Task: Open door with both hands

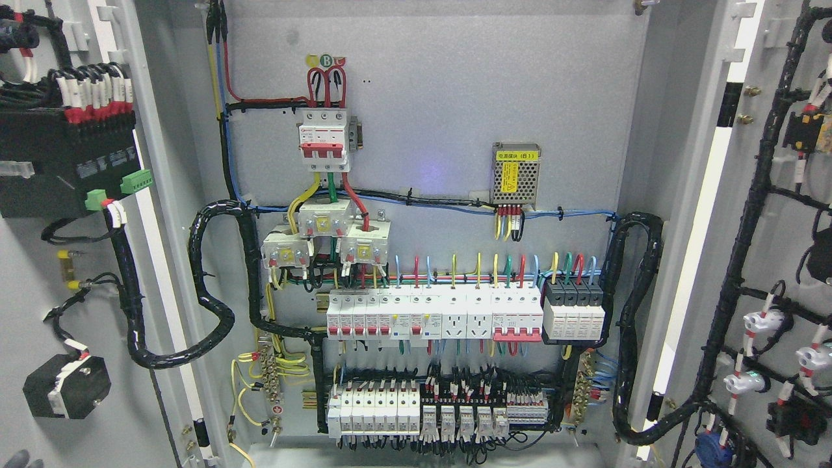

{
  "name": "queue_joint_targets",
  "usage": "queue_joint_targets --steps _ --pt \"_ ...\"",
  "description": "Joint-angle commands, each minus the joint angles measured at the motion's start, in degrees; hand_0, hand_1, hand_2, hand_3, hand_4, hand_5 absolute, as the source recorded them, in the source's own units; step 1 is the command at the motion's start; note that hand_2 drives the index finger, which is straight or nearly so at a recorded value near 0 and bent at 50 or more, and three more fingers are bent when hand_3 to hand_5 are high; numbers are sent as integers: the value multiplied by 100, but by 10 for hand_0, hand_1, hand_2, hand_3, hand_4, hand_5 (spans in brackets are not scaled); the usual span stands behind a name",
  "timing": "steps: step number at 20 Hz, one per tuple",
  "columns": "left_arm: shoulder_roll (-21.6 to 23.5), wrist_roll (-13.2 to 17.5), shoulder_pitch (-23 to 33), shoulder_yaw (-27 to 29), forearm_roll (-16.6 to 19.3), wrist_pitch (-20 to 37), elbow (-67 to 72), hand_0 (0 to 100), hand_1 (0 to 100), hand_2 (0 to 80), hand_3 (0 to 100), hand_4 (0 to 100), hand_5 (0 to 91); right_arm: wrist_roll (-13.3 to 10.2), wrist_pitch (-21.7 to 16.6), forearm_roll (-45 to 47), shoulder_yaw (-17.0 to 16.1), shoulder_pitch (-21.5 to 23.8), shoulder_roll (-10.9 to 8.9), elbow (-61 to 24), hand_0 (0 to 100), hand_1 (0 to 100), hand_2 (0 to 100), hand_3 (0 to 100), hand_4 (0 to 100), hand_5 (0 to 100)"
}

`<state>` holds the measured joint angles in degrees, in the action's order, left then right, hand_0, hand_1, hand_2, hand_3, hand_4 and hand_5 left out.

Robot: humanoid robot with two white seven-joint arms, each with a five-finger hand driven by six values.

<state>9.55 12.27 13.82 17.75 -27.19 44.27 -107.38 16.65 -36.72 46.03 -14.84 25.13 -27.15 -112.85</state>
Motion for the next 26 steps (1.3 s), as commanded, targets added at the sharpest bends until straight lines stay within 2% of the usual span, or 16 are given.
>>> queue_joint_targets --steps 1,4,13,26 --pt "662 -23 -230 774 -260 2974 717 120 389 0 0 0 0 -4 -2 91 -282 97 17 149 120 389 0 0 0 0" --pt "776 -23 -353 871 -260 2789 1033 120 389 0 0 0 0 -4 -2 91 -326 132 26 237 120 389 0 0 0 0" --pt "899 -15 -696 1319 -366 1515 1675 120 389 0 0 0 0 -4 -2 477 -554 273 34 448 120 389 0 0 0 0" --pt "1356 21 -1539 1319 -313 1313 3495 120 389 0 0 0 0 -4 -2 495 -801 405 43 588 120 389 0 0 0 0"
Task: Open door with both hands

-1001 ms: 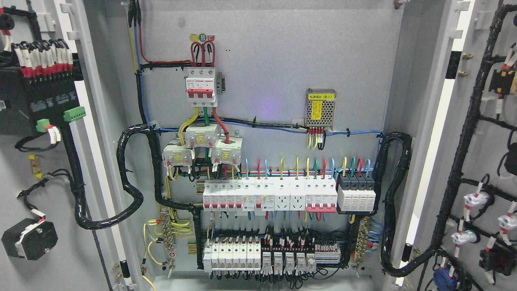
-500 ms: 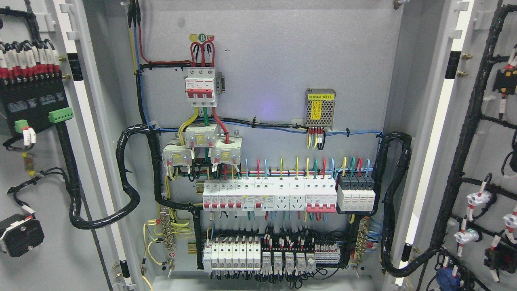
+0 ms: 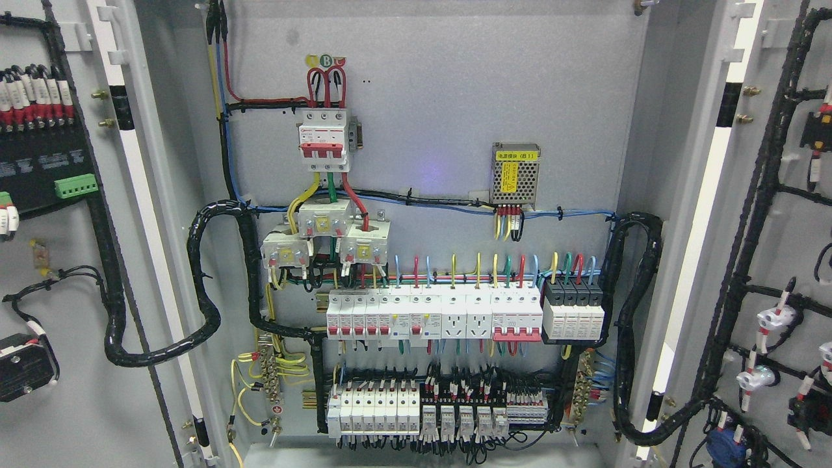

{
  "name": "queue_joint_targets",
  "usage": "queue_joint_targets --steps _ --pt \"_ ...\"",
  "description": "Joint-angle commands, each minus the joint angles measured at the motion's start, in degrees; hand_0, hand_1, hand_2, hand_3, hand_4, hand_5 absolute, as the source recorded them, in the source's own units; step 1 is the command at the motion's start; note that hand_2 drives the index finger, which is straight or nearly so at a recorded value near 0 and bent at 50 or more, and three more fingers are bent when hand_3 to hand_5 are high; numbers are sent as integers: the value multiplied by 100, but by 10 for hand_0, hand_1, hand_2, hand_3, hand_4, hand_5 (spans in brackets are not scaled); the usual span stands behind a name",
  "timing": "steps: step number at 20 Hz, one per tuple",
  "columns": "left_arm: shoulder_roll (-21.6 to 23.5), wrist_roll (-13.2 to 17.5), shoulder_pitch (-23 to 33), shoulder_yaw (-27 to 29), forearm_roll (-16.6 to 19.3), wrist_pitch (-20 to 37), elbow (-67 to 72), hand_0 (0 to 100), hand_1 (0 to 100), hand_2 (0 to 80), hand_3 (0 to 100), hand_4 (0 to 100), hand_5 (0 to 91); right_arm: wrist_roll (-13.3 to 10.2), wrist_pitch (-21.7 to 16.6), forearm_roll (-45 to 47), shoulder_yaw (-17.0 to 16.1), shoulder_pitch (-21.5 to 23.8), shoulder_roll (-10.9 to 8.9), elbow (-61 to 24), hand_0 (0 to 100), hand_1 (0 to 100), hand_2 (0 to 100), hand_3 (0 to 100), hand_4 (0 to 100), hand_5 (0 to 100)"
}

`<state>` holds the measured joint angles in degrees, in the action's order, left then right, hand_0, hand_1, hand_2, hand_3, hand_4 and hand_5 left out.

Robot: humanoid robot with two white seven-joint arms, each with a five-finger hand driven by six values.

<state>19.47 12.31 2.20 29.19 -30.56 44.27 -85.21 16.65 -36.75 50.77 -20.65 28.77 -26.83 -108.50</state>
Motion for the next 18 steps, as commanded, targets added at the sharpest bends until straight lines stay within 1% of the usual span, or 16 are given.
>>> queue_joint_targets --steps 1,4,8,12,18 --pt "365 17 -482 175 42 1216 1384 120 389 0 0 0 0 5 1 29 -255 58 11 153 120 389 0 0 0 0" --pt "374 17 -808 114 164 1136 1726 120 389 0 0 0 0 5 1 29 -317 111 11 180 120 389 0 0 0 0" --pt "453 17 -1019 105 358 1136 2061 120 389 0 0 0 0 14 -8 29 -361 120 11 215 120 389 0 0 0 0" --pt "514 17 -1239 87 376 1136 2272 120 389 0 0 0 0 40 -8 29 -361 146 3 197 120 389 0 0 0 0" --pt "541 17 -1248 78 376 1136 2272 120 389 0 0 0 0 84 -17 126 -255 366 -24 -83 120 389 0 0 0 0"
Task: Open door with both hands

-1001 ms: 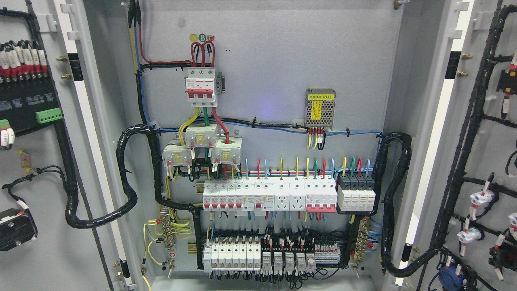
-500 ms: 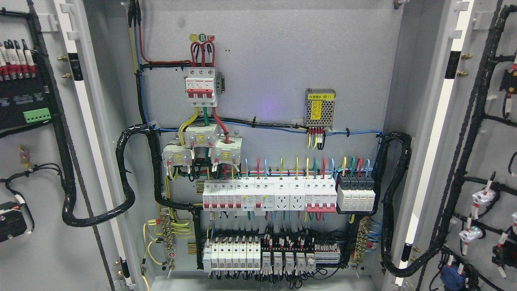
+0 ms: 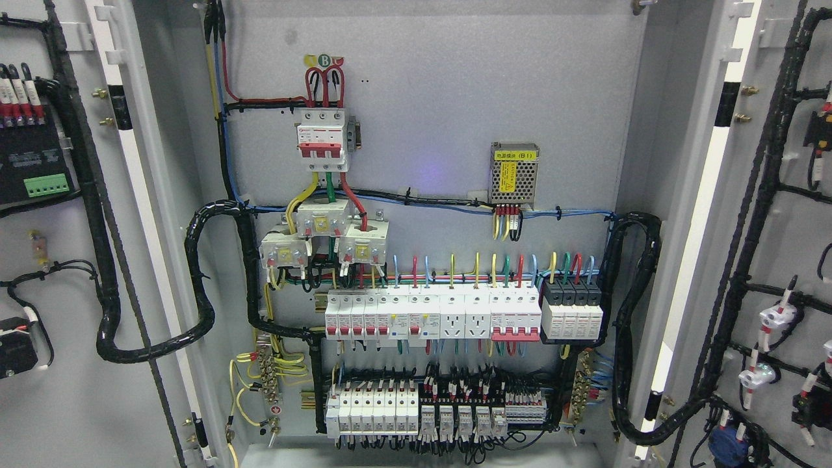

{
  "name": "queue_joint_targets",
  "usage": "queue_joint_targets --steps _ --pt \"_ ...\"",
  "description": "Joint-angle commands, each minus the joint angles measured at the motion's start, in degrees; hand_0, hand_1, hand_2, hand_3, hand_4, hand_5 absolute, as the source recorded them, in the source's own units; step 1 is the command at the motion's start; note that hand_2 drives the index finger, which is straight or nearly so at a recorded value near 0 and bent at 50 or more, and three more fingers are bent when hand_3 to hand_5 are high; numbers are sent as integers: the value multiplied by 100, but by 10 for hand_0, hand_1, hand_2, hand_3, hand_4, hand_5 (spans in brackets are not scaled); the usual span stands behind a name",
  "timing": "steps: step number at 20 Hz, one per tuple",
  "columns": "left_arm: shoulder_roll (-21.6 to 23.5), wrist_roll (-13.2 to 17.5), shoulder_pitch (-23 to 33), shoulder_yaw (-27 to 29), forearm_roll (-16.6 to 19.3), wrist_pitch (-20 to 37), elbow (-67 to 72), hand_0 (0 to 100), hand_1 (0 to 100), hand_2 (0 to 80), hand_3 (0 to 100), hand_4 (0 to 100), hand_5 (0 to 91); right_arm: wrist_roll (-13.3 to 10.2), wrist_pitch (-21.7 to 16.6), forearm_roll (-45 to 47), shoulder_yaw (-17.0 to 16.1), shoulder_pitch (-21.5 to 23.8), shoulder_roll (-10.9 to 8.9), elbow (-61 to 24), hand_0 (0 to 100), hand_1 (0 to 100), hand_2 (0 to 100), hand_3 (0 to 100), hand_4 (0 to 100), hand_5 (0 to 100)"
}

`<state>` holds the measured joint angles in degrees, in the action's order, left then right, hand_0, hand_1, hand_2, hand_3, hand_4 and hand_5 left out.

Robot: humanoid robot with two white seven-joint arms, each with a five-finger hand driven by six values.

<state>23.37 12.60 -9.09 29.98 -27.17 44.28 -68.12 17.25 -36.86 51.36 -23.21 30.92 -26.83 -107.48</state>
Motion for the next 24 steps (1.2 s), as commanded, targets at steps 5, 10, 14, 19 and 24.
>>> queue_joint_targets --steps 5,10,14,19,24 --pt "203 -3 -128 -220 -16 1136 476 120 389 0 0 0 0 42 -129 67 79 178 -41 -351 120 389 0 0 0 0" --pt "185 -12 -67 -660 -139 1136 116 120 389 0 0 0 0 156 -164 76 263 169 -50 -493 120 389 0 0 0 0" --pt "115 -12 21 -897 -227 1136 -516 120 389 0 0 0 0 156 -173 76 378 160 -50 -598 120 389 0 0 0 0" --pt "-253 -12 345 -1152 -236 1136 -1482 120 389 0 0 0 0 156 -217 67 474 160 -59 -651 120 389 0 0 0 0" --pt "-456 -20 645 -1513 -227 987 -2292 120 389 0 0 0 0 156 -217 67 870 73 -120 -642 120 389 0 0 0 0"
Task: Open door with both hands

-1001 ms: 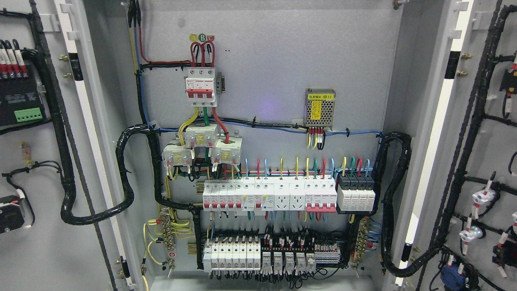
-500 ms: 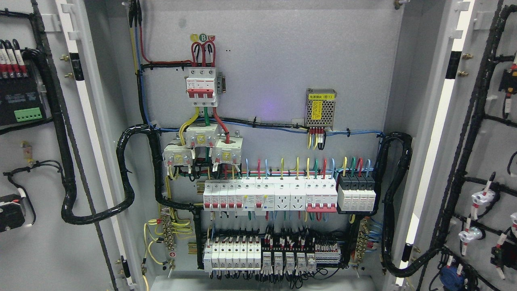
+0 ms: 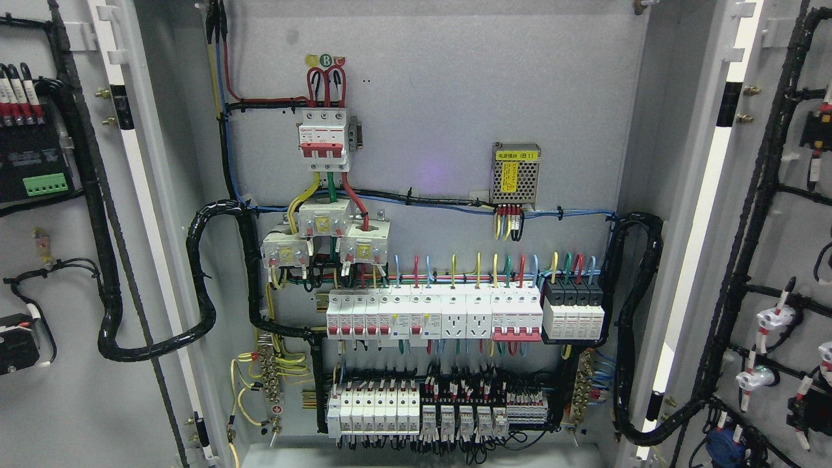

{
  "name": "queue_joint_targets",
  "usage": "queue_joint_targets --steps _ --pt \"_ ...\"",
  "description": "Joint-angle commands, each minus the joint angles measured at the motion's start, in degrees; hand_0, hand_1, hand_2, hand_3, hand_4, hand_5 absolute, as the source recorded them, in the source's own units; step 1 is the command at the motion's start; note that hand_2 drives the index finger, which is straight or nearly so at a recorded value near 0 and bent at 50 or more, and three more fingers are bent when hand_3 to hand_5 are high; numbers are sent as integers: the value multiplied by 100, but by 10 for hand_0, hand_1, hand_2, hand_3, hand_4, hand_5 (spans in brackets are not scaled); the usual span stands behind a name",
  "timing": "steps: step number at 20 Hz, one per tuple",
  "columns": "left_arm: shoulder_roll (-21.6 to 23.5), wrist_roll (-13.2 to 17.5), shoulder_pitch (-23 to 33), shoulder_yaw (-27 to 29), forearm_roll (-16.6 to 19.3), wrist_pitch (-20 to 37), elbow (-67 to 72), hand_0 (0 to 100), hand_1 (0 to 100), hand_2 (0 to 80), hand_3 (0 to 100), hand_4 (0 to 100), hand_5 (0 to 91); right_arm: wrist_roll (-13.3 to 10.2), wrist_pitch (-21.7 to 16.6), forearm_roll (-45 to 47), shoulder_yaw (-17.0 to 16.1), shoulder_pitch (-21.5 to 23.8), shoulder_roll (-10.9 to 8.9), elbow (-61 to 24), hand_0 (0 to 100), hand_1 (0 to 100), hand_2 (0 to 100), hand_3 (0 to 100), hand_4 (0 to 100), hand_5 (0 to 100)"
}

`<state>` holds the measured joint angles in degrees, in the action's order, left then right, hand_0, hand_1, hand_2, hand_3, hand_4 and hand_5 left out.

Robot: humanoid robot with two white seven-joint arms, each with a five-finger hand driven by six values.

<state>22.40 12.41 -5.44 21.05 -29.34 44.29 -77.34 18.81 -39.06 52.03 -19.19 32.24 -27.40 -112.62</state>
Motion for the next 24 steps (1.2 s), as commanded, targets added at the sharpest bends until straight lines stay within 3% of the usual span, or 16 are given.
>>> queue_joint_targets --steps 1,7,14,18,24 --pt "-420 -2 280 -689 -2 863 -1485 120 389 0 0 0 0 0 4 0 539 -112 -64 -129 120 389 0 0 0 0" --pt "-798 7 368 -1085 51 -130 -2205 120 389 0 0 0 0 0 12 -79 1206 -148 -64 -24 120 389 0 0 0 0" --pt "-895 -2 1009 -1691 60 -201 -2646 120 389 0 0 0 0 -9 39 -553 1769 -411 15 292 120 389 0 0 0 0" --pt "-877 -2 1430 -2060 112 -428 -2646 120 389 0 0 0 0 -26 56 -632 2261 -569 42 494 120 389 0 0 0 0" --pt "-904 -2 2152 -2219 279 -1149 -2655 120 389 0 0 0 0 -44 74 -1186 2666 -658 331 1004 120 389 0 0 0 0"
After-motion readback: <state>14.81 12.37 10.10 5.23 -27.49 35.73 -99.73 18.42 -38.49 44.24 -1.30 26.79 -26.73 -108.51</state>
